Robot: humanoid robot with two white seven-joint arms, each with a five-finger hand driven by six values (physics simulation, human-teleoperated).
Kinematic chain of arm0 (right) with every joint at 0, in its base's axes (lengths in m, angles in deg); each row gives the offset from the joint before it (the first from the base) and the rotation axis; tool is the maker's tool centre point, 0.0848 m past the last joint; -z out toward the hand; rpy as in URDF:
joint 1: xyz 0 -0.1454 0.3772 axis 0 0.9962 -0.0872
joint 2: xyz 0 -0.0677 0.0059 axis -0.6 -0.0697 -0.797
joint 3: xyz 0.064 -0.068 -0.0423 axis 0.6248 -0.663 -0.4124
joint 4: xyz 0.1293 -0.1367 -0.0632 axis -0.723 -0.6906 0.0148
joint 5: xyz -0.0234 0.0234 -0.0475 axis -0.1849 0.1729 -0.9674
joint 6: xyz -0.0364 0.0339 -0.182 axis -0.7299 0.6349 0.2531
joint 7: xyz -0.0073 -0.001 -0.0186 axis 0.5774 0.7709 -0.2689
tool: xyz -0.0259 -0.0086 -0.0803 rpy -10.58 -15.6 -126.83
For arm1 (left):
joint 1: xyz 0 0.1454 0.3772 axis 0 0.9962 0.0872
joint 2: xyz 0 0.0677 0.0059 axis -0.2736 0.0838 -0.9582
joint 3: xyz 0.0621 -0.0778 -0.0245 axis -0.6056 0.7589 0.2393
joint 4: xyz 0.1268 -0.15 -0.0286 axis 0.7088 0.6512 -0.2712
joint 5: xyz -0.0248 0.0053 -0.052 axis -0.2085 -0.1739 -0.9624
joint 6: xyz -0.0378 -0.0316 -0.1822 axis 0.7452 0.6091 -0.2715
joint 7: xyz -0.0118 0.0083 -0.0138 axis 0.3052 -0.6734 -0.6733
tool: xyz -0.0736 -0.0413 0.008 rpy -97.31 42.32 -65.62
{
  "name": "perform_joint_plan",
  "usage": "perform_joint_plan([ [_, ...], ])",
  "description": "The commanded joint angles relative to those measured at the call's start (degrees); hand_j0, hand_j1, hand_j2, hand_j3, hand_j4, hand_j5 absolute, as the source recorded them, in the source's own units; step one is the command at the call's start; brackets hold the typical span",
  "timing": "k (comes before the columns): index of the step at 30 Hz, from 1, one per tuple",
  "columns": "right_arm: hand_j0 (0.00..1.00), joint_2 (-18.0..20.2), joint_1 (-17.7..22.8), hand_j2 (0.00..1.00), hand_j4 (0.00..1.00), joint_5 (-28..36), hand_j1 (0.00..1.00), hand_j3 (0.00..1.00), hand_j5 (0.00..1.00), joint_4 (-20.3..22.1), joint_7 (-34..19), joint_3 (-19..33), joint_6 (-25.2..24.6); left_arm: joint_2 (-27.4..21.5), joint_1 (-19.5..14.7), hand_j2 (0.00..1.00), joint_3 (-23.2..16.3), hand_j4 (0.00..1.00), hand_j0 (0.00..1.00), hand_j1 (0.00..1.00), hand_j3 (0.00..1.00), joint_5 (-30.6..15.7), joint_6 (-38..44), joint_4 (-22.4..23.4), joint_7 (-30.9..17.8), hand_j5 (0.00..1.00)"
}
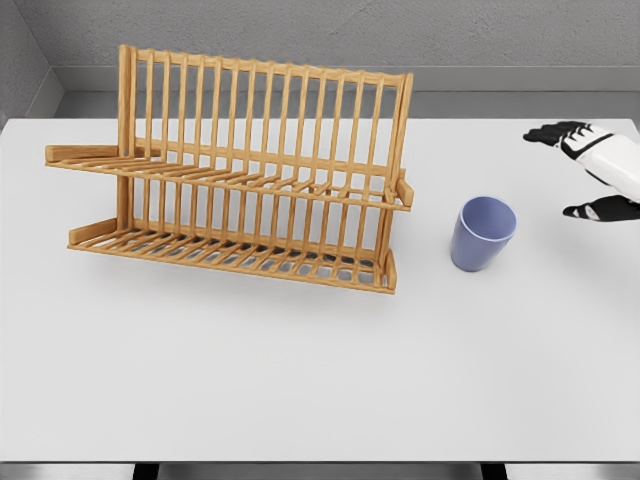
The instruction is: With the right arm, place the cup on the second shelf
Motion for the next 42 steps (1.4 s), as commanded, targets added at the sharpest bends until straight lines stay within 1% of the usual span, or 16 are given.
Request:
perform_joint_plan([
  [1, 1.0, 0.1, 0.0, 1.0, 1.0, 0.4, 1.0, 1.0, 1.0, -0.1, 0.0, -0.1, 0.0, 0.0, 0.1, 1.0, 0.0, 1.0, 1.0, 1.0, 1.0, 0.0, 0.0, 0.0, 0.0, 1.0],
  [5, 1.0, 0.9, -0.3, 1.0, 1.0, 1.1, 1.0, 1.0, 1.0, 0.1, 0.7, 0.4, 0.0, 0.0, 0.1, 1.0, 0.0, 1.0, 1.0, 1.0, 1.0, 0.0, 0.0, 0.0, 0.0, 1.0],
  [7, 1.0, 1.6, -0.8, 1.0, 1.0, 0.6, 1.0, 1.0, 1.0, 1.4, -1.5, 0.4, 0.0, 0.0, 0.0, 1.0, 0.0, 1.0, 1.0, 1.0, 1.0, 0.0, 0.0, 0.0, 0.0, 1.0],
  [8, 1.0, 1.3, -2.5, 1.0, 1.0, 0.6, 1.0, 1.0, 1.0, 1.4, -10.0, 0.4, 0.0, 0.0, 0.1, 1.0, 0.0, 1.0, 1.0, 1.0, 1.0, 0.0, 0.0, 0.0, 0.0, 1.0],
  [9, 1.0, 0.8, -5.4, 1.0, 1.0, 0.6, 1.0, 1.0, 1.0, 1.4, -20.7, 0.2, 0.0, 0.0, 0.1, 1.0, 0.0, 1.0, 1.0, 1.0, 1.0, 0.0, 0.0, 0.0, 0.0, 1.0],
  [10, 1.0, 0.8, -6.7, 1.0, 1.0, 0.6, 1.0, 1.0, 1.0, 1.4, -26.6, 0.3, 0.0, 0.0, 0.1, 1.0, 0.0, 1.0, 1.0, 1.0, 1.0, 0.0, 0.0, 0.0, 0.0, 1.0],
  [12, 1.0, 0.1, -8.3, 1.0, 1.0, 0.6, 1.0, 1.0, 1.0, 1.4, -33.9, 0.1, 0.0, 0.0, 0.1, 1.0, 0.0, 1.0, 1.0, 1.0, 1.0, 0.0, 0.0, 0.0, 0.0, 1.0],
  [13, 1.0, -0.3, -8.8, 1.0, 1.0, 0.7, 1.0, 1.0, 1.0, 1.3, -36.1, -0.2, 0.0, 0.0, 0.1, 1.0, 0.0, 1.0, 1.0, 1.0, 1.0, 0.0, 0.0, 0.0, 0.0, 1.0],
  [14, 1.0, -0.6, -10.0, 1.0, 1.0, 0.6, 1.0, 1.0, 1.0, 1.3, -36.3, -0.3, 0.0, 0.0, 0.1, 1.0, 0.0, 1.0, 1.0, 1.0, 1.0, 0.0, 0.0, 0.0, 0.0, 1.0],
  [15, 1.0, -2.0, -12.0, 1.0, 1.0, 0.5, 1.0, 1.0, 1.0, 1.3, -36.5, -0.6, 0.0, 0.0, 0.1, 1.0, 0.0, 1.0, 1.0, 1.0, 1.0, 0.0, 0.0, 0.0, 0.0, 1.0],
  [17, 1.0, -4.3, -16.7, 1.0, 1.0, 0.5, 1.0, 1.0, 1.0, 0.5, -36.5, -6.5, 0.0, 0.0, 0.1, 1.0, 0.0, 1.0, 1.0, 1.0, 1.0, 0.0, 0.0, 0.0, 0.0, 1.0],
  [20, 1.0, -5.5, -18.2, 1.0, 1.0, 0.5, 1.0, 1.0, 1.0, -0.6, -36.5, -7.7, 0.0, 0.0, 0.1, 1.0, 0.0, 1.0, 1.0, 1.0, 1.0, 0.0, 0.0, 0.0, 0.0, 1.0],
  [24, 1.0, -8.0, -21.4, 1.0, 1.0, 0.5, 1.0, 1.0, 1.0, -2.7, -36.5, -12.4, 0.0, 0.0, 0.1, 1.0, 0.0, 1.0, 1.0, 1.0, 1.0, 0.0, 0.0, 0.0, 0.0, 1.0],
  [27, 1.0, -8.1, -21.4, 1.0, 1.0, 0.4, 1.0, 1.0, 1.0, -3.8, -36.5, -13.4, 0.0, 0.0, 0.0, 1.0, 0.0, 1.0, 1.0, 1.0, 1.0, 0.0, 0.0, 0.0, 0.0, 1.0],
  [33, 1.0, -8.3, -21.4, 1.0, 1.0, 0.4, 1.0, 1.0, 1.0, -3.8, -36.5, -15.1, 0.0, 0.0, 0.0, 1.0, 0.0, 1.0, 1.0, 1.0, 1.0, 0.0, 0.0, 0.0, 0.0, 1.0],
  [42, 1.0, -8.1, -22.1, 1.0, 1.0, 0.4, 1.0, 1.0, 1.0, -2.8, -36.5, -14.8, 0.0, 0.0, 0.0, 1.0, 0.0, 1.0, 1.0, 1.0, 1.0, 0.0, 0.0, 0.0, 0.0, 1.0],
])
